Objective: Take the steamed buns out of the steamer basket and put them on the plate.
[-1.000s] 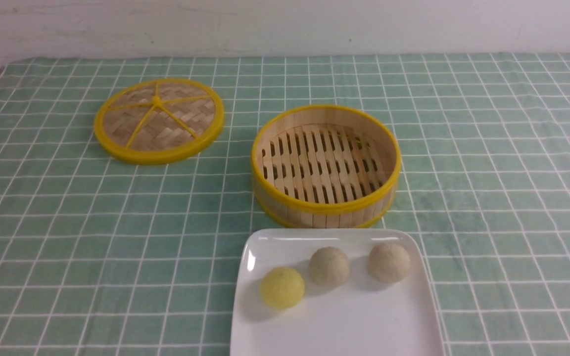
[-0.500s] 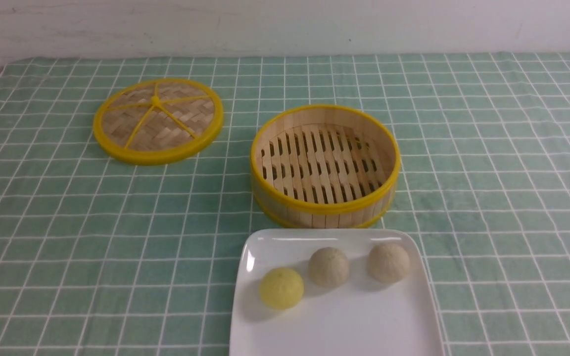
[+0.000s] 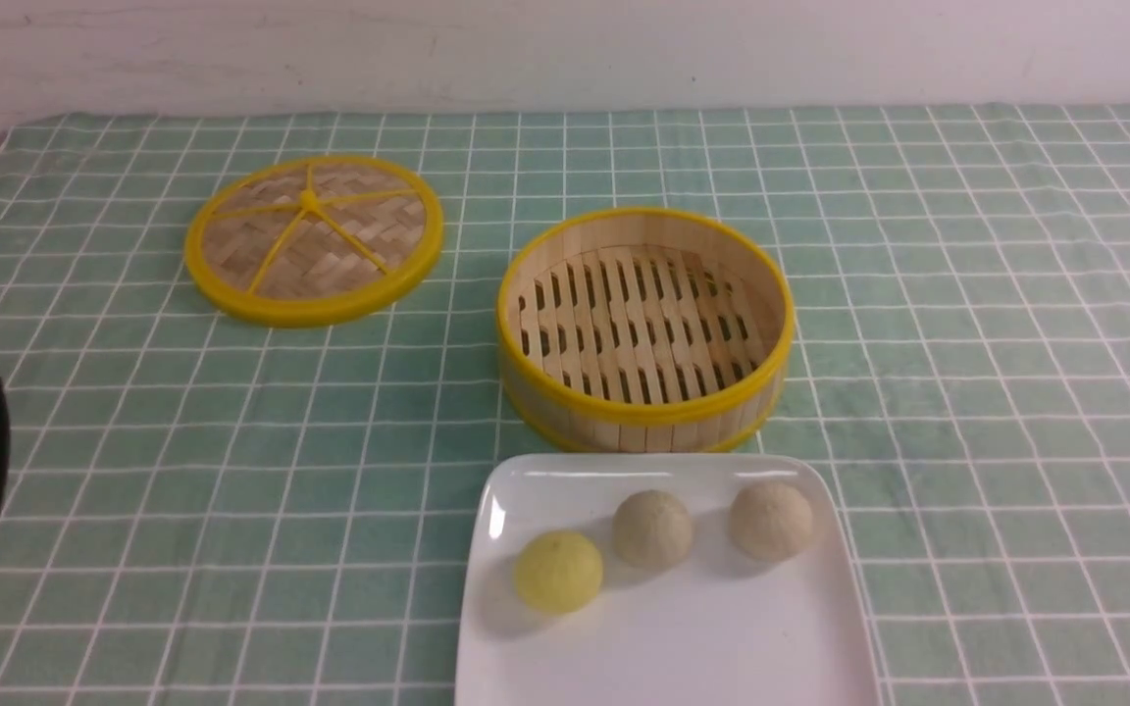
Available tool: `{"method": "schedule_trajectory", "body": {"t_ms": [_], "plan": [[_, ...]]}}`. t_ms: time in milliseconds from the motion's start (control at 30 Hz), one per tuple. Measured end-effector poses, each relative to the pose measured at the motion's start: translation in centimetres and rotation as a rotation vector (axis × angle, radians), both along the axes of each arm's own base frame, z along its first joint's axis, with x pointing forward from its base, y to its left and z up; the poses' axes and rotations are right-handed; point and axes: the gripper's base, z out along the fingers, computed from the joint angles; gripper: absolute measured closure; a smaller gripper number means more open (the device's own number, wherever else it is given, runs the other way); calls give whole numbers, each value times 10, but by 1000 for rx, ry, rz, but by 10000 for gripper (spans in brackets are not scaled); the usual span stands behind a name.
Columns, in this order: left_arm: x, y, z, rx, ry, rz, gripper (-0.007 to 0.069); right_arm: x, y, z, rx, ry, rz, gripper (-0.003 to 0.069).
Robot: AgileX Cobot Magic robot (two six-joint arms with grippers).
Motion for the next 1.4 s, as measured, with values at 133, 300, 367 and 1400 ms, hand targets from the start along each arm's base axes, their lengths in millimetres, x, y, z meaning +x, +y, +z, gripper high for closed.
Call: {"method": "schedule_trajectory", "body": {"t_ms": [133,300,367,1400], "plan": [[0,0,0,1,-4,-3,207,16,5,-30,3,-32,-14,228],[0,0,0,0,-4,-3,207,25,8,-55,-9,-25,-20,240],[0,0,0,0,-4,-3,207,27,9,-64,-27,-7,-22,256],[17,-30,-89,-150,228,-190,279,40,-21,-107,60,83,-499,414]]}}
